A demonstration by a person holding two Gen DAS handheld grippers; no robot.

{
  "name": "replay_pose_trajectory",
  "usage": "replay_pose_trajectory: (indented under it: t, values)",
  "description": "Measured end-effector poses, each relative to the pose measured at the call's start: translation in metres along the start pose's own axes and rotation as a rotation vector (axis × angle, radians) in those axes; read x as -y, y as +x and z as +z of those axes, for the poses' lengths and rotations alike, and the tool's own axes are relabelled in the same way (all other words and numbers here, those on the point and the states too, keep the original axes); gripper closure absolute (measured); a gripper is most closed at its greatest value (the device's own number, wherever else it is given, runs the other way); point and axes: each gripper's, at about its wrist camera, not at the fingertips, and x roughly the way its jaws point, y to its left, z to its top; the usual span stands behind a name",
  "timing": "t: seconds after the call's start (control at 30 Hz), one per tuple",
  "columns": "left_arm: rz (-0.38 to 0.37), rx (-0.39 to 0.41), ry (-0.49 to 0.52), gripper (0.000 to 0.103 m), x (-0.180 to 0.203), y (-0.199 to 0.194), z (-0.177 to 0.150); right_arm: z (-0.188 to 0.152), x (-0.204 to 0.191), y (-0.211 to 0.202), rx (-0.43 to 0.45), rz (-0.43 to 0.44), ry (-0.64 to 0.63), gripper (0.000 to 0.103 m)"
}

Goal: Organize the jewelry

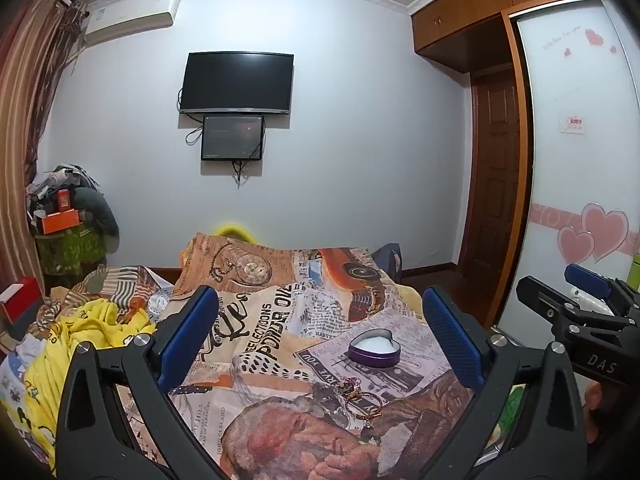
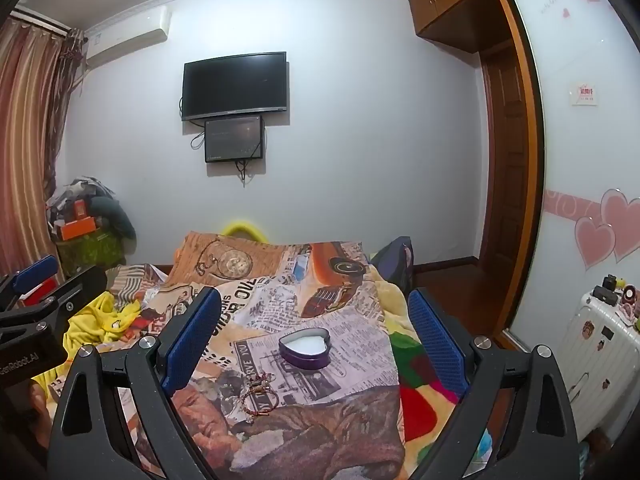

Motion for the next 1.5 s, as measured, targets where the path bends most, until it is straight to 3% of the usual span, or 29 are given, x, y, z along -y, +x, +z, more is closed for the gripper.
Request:
replay_pose_trajectory:
  t: [1.5]
  values:
    - [-0.005,-0.01,-0.008,0.0,-0.0021,0.0038,-0.0042,-0.0006,-0.0008,0.0007,-0.005,0.001,0.0,0.01]
